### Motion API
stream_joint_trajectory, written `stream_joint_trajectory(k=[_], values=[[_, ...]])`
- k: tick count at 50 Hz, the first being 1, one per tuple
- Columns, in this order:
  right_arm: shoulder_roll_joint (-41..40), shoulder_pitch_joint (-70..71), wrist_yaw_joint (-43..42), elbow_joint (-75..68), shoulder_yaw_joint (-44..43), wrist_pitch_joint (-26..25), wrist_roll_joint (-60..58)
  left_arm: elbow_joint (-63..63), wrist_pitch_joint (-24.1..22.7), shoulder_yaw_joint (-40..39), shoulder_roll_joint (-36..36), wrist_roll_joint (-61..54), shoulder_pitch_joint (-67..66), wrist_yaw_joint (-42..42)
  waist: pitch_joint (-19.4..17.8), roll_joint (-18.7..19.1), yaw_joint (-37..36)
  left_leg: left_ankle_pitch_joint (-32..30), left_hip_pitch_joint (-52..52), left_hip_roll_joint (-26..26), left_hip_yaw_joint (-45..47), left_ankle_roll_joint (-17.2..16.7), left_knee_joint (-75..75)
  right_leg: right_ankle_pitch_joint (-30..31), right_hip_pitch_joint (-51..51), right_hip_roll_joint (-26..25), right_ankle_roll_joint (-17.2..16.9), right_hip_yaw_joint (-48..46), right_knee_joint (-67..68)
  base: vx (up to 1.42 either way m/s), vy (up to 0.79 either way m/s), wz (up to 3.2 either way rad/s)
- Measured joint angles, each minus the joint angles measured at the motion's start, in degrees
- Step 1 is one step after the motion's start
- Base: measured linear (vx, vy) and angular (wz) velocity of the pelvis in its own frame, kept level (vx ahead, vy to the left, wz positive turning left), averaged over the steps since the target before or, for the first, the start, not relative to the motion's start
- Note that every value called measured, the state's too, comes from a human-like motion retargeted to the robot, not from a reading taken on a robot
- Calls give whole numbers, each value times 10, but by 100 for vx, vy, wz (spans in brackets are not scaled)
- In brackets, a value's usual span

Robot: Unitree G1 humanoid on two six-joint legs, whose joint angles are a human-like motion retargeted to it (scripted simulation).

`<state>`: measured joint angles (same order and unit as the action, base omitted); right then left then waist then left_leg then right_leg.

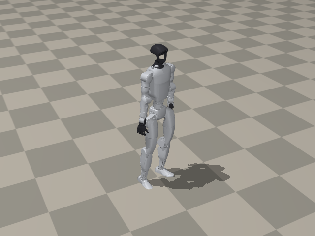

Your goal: In place motions

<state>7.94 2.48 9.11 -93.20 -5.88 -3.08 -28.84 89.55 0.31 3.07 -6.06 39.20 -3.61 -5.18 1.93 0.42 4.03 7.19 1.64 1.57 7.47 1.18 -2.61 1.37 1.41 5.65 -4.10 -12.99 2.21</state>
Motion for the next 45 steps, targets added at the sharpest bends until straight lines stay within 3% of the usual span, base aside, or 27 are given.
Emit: stream_joint_trajectory(k=[38, 45], values=[[1, -1, 1, 3, 4, 7, -1, 1, 0, -4, 0, 2, 2, -3, 2, -1, 0, 3, -1, 0, 0, 0, 0, -2, 1, 0, 0, 0, -1, 0, 0, 0], [-5, -13, -25, 64, -34, 25, 62, 0, 0, -10, 2, 3, 3, -3, 0, -2, 3, 3, -1, 0, 0, 0, 0, -3, 2, 1, -1, -1, -1, 0, 0, 0]])
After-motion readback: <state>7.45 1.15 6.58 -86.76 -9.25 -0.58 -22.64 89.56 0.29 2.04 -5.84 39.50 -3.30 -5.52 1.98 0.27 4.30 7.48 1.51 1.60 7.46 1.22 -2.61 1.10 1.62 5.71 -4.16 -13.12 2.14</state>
